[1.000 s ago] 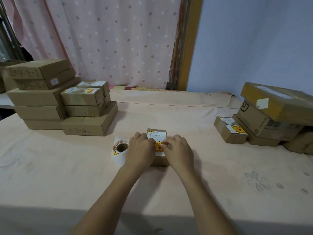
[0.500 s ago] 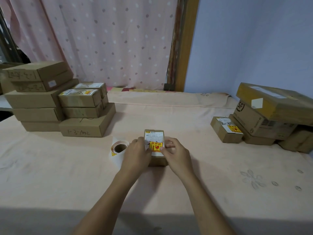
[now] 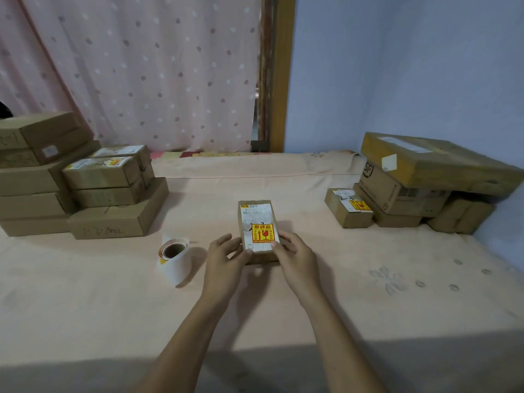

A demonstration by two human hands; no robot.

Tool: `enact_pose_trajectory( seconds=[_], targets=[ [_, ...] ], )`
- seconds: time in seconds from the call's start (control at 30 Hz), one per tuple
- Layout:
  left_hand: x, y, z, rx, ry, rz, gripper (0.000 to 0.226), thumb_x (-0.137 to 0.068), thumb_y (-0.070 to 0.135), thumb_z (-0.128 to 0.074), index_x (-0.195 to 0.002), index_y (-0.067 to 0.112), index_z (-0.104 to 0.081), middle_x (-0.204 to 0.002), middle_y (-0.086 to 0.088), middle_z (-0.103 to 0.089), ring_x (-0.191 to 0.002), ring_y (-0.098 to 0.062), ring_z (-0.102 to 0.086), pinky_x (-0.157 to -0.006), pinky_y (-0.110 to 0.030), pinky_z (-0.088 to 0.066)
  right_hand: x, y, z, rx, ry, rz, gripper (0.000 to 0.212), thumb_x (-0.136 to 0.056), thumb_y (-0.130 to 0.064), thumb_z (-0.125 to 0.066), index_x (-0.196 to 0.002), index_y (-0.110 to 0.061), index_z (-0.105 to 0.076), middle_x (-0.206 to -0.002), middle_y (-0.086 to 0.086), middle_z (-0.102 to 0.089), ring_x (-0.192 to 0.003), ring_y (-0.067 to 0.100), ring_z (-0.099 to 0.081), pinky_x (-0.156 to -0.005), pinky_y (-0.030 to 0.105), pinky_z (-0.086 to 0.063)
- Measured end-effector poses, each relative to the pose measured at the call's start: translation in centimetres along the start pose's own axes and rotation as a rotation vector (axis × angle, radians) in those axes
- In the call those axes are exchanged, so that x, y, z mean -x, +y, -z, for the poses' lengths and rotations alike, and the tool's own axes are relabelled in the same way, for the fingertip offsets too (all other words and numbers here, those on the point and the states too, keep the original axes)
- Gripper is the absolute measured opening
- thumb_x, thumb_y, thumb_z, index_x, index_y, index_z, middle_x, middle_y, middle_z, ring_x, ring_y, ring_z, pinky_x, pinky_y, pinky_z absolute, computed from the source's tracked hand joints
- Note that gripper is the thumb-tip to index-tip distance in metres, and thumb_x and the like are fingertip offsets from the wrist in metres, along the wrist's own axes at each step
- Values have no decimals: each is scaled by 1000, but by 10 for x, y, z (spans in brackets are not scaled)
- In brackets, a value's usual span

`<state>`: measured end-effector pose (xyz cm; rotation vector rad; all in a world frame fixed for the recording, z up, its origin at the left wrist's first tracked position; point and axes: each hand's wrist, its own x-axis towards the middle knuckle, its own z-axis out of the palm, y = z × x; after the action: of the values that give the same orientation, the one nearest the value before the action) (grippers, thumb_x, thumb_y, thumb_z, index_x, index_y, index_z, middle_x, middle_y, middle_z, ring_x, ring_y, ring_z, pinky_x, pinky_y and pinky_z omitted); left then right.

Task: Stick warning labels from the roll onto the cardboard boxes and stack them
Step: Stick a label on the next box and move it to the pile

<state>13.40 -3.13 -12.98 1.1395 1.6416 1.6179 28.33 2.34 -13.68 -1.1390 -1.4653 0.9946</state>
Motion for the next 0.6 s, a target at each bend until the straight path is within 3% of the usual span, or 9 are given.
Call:
enact_pose_trajectory(
  seconds=[0.1,0.3,0.4,0.5,0.6],
  targets=[
    [2,7,-18,101,-92,-46,33,-93,8,-69,-124,19,-72,-132,5,-62,-108,8,-62,-83,-7,-48,-4,-3,19,-12,31,41,28,-95,-21,-69,-116,-40,-68,-115,-22,-71,-101,-11,-64,-86,17,-50],
    [1,25,-63,142,-235,-103,45,-92,6,-69,-132,29,-67,-123,13,-71,-112,-5,-65,-93,-26,-52,-19,-3,63,38,117,132,39,-94,-19,-68,-132,-30,-66,-130,-17,-63,-114,3,-64,-94,29,-54],
    [-7,31,-96,112,-249,-105,45,-91,6,-68,-130,30,-68,-123,12,-71,-110,-9,-68,-98,-36,-54,-29,-4,87,77,216,106,37,-95,-22,-67,-131,-30,-66,-126,-18,-66,-109,-3,-62,-93,24,-51],
    [-15,44,-133,97,-299,-143,47,-92,6,-65,-131,31,-68,-120,13,-72,-110,-9,-67,-98,-32,-53,-41,-7,108,106,372,86,30,-97,-26,-68,-126,-24,-64,-119,-11,-69,-101,-1,-63,-79,12,-47],
    [-25,61,-172,124,-347,-140,48,-92,8,-64,-126,41,-67,-122,11,-71,-112,-7,-65,-96,-28,-53,-60,-9,128,135,475,84,29,-97,-25,-67,-126,-21,-63,-121,-5,-68,-106,8,-62,-85,24,-49]
  ],
)
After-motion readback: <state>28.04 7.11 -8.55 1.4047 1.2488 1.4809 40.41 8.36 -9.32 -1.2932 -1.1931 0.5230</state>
